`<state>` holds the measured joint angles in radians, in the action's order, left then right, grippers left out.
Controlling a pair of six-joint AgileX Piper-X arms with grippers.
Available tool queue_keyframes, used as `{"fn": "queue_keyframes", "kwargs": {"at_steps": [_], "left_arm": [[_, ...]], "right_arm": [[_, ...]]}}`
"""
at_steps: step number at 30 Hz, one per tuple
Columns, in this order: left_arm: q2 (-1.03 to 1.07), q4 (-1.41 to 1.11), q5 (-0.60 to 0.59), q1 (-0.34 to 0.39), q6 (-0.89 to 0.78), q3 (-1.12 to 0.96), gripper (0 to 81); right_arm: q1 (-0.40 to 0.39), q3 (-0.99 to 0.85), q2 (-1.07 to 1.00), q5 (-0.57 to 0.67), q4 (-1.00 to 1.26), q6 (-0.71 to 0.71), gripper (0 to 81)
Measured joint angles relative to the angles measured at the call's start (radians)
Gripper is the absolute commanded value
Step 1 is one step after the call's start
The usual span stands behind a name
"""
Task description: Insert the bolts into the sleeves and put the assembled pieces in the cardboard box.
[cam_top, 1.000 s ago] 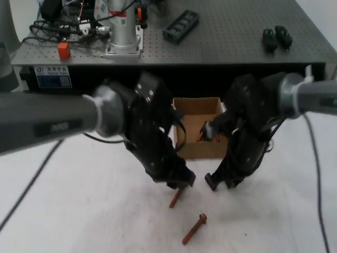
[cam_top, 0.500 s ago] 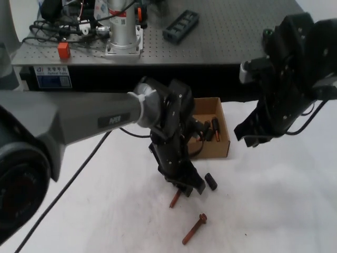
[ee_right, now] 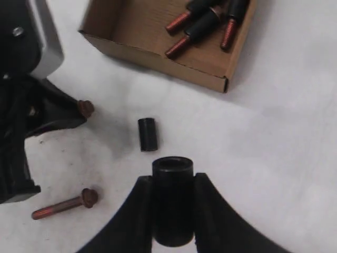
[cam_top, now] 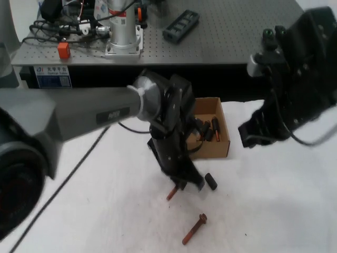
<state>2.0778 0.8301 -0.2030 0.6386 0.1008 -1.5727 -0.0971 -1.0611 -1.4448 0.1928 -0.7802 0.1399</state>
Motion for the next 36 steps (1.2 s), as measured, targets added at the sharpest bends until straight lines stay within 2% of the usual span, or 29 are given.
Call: {"fn": "queue_keyframes", "kwargs": {"at_steps": [3,4,8,11,14,15,20,36], "left_arm": [[-0.186,-0.216,-0.141,-0.044,-0.128,0.124,0.7],[-0.308,-0.418,-0.205,-0.07,-0.232,0.24,0.7],[-0.494,-0.875,-0.339,-0.094,-0.455,0.475,0.7],[-0.508,-1.189,-0.437,-0.089,-0.623,0.634,0.7],[-0.506,-1.415,-0.482,-0.086,-0.758,0.739,0.7],[-0.506,-1.415,-0.483,-0.086,-0.761,0.741,0.7],[-0.506,-1.494,-0.544,-0.089,-0.802,0.754,0.7],[-0.506,-1.505,-0.581,-0.089,-0.802,0.754,0.7]], "right_arm": [[0.0,0.137,0.119,0.046,0.094,-0.044,5.2],[0.0,0.193,0.16,0.073,0.128,-0.069,5.2],[-0.026,0.41,0.286,0.244,0.304,-0.212,5.2],[-0.088,0.539,0.316,0.357,0.522,-0.33,5.2],[-0.161,0.598,0.316,0.39,0.72,-0.437,5.2],[-0.197,0.604,0.314,0.389,0.769,-0.463,5.2],[-0.213,0.608,0.314,0.32,1.03,-0.544,5.2],[-0.213,0.608,0.285,0.312,1.124,-0.548,5.2]]}}
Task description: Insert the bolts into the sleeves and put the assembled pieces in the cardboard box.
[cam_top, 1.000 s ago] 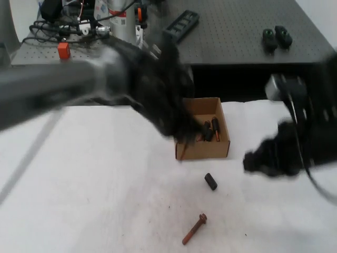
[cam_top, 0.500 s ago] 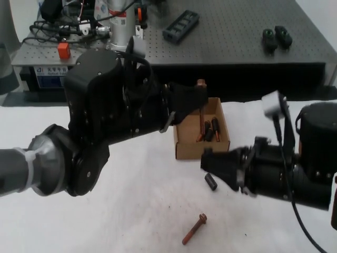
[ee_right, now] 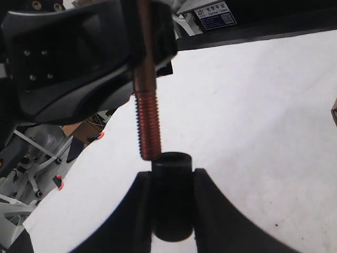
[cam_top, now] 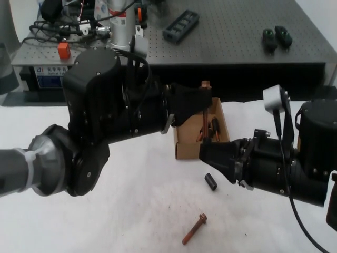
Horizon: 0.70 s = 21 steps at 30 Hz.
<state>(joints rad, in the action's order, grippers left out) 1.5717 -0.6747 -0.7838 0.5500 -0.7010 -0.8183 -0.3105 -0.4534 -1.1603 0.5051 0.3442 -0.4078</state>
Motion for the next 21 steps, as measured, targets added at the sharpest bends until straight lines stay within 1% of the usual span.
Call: {"fn": "queue_keyframes", "kwargs": {"at_steps": [12,16,21], "left_arm": [[-0.003,-0.011,0.0,0.0,0.0,0.0,0.7],[-0.005,-0.014,0.0,0.0,0.0,0.0,0.7],[-0.005,-0.01,-0.036,0.0,-0.007,0.0,0.7]], "right_arm": [[0.0,0.002,0.0,0.014,0.035,0.0,5.2],[-0.002,0.002,0.0,0.02,0.104,0.0,5.2],[0.0,0.002,0.0,0.008,0.145,0.0,5.2]]}}
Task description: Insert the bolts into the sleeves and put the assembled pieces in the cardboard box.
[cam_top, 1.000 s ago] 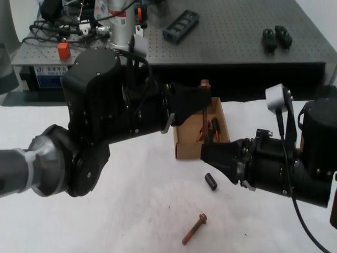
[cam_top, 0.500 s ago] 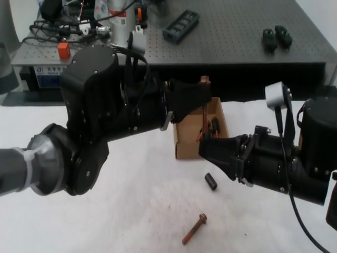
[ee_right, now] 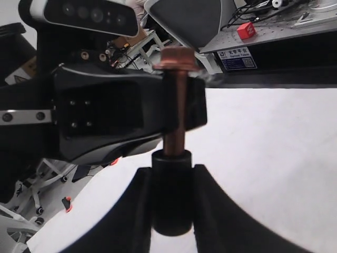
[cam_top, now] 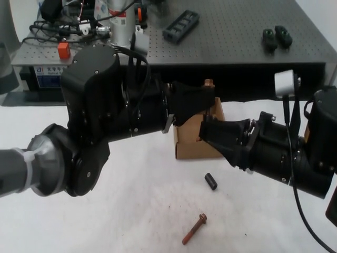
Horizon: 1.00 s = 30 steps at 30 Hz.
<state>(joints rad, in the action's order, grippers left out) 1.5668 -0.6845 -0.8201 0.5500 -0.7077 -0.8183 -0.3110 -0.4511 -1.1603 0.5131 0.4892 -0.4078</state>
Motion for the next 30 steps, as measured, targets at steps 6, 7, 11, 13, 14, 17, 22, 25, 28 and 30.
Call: {"fn": "queue_keyframes", "kwargs": {"at_steps": [6,7,11,13,14,17,22,25,28,30], "left_arm": [[0.0,-0.002,-0.008,0.0,0.0,0.0,33.1],[0.0,-0.002,-0.012,0.0,0.0,0.0,42.0],[0.0,0.007,-0.023,0.0,0.0,0.0,50.0],[0.0,0.04,-0.016,0.0,-0.009,0.0,45.7],[0.0,0.068,-0.014,0.0,-0.008,0.0,44.6],[0.0,0.204,-0.006,0.0,0.057,0.0,44.4],[0.006,0.654,0.218,0.066,0.431,-0.038,44.4],[0.045,0.886,0.343,0.119,0.606,-0.135,44.4],[0.127,1.075,0.445,0.169,0.719,-0.249,43.0],[0.212,1.211,0.53,0.21,0.781,-0.354,40.7]], "right_arm": [[0.0,0.0,-0.004,-0.026,0.009,0.024,5.2],[0.0,0.0,-0.004,-0.04,0.015,0.033,5.2],[0.047,-0.02,-0.007,-0.135,-0.018,0.079,5.2],[0.097,-0.069,-0.027,-0.209,-0.101,0.128,5.2],[0.14,-0.15,-0.073,-0.233,-0.206,0.151,5.2],[0.193,-0.347,-0.247,-0.288,-0.375,0.242,5.2],[0.199,-0.628,-0.51,-0.316,-0.581,0.301,5.2],[0.19,-0.783,-0.645,-0.337,-0.71,0.312,5.2],[0.179,-0.911,-0.757,-0.37,-0.823,0.326,5.2],[0.172,-0.987,-0.825,-0.379,-0.898,0.328,5.2]]}}
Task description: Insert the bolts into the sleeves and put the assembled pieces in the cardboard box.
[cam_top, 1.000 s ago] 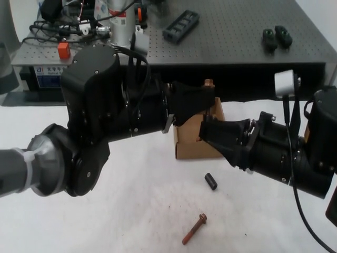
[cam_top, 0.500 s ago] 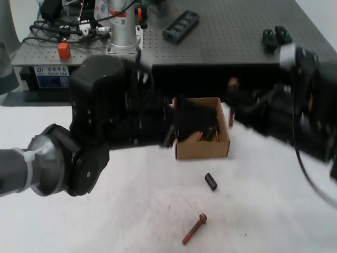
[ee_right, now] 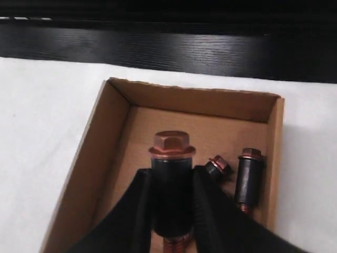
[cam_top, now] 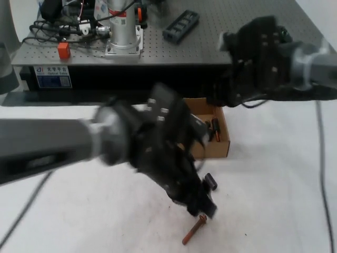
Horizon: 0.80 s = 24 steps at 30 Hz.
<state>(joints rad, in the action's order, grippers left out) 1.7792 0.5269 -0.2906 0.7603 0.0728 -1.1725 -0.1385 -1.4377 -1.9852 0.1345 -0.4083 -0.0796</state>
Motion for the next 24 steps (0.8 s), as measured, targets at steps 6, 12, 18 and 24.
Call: {"fn": "queue_keyframes", "kwargs": {"at_steps": [6,12,18,24], "left_arm": [[0.13,0.131,0.053,0.036,0.027,-0.118,39.3],[0.201,0.152,0.108,0.044,0.035,-0.132,39.3],[0.212,0.152,0.109,0.045,0.04,-0.143,38.6],[0.218,0.152,0.119,0.045,0.041,-0.149,16.6]], "right_arm": [[-0.009,-0.097,-0.108,-0.022,-0.108,0.002,5.2],[-0.009,-0.124,-0.137,-0.035,-0.166,0.002,5.2],[-0.009,-0.129,-0.137,-0.035,-0.203,0.018,8.2],[-0.009,-0.129,-0.137,-0.015,-0.232,0.05,33.3]]}}
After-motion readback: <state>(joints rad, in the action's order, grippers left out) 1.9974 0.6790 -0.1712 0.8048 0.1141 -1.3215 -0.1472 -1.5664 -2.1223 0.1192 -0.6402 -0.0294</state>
